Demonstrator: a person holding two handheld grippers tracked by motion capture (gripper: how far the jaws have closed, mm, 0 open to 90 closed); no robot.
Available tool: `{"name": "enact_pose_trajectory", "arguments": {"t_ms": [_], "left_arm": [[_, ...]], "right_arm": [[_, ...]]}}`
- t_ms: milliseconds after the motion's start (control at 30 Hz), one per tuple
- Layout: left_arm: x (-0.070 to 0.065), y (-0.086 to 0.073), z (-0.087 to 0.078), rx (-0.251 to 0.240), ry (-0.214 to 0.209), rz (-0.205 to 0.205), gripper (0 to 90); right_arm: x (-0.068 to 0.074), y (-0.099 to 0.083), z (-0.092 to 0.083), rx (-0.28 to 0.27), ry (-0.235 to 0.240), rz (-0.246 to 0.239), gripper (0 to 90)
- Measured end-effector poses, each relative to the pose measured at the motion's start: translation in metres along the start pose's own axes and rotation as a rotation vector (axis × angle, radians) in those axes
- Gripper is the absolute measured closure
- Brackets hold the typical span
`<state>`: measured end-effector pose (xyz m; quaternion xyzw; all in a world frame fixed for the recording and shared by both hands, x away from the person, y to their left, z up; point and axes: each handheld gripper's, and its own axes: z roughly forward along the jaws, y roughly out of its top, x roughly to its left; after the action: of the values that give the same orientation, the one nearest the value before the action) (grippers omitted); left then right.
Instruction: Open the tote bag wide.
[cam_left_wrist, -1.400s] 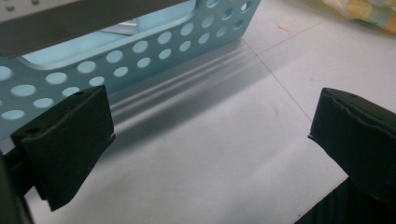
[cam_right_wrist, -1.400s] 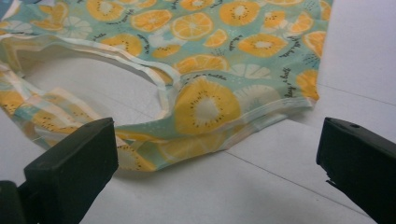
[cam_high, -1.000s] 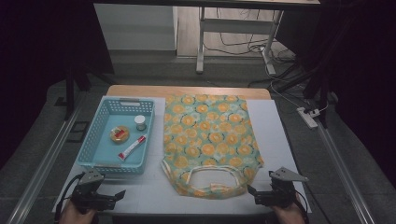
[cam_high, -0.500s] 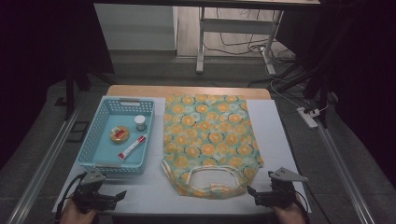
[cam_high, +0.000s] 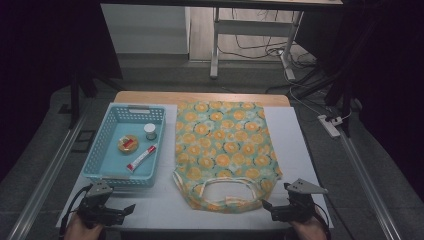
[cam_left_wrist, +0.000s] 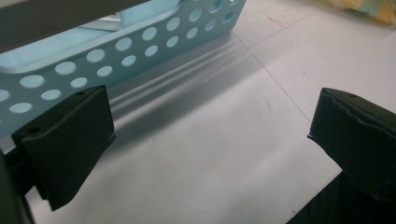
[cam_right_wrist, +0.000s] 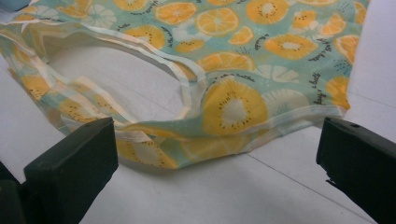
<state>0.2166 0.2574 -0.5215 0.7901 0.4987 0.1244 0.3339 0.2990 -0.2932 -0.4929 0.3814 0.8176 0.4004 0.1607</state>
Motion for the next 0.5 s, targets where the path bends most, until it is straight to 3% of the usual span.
{"name": "enact_pose_trajectory", "arguments": {"t_ms": [333,500], "left_arm": [[0.0,0.0,0.001,0.004,0.002,0.001,0.1],[0.0,0.0,0.001,0.005,0.001,-0.005,0.2]], "right_arm": [[0.007,0.01,0.003,0.002,0.018,-0.039,0.0],[0.014,0.017,0.006,-0.01,0.051,-0.073,0.0]]}}
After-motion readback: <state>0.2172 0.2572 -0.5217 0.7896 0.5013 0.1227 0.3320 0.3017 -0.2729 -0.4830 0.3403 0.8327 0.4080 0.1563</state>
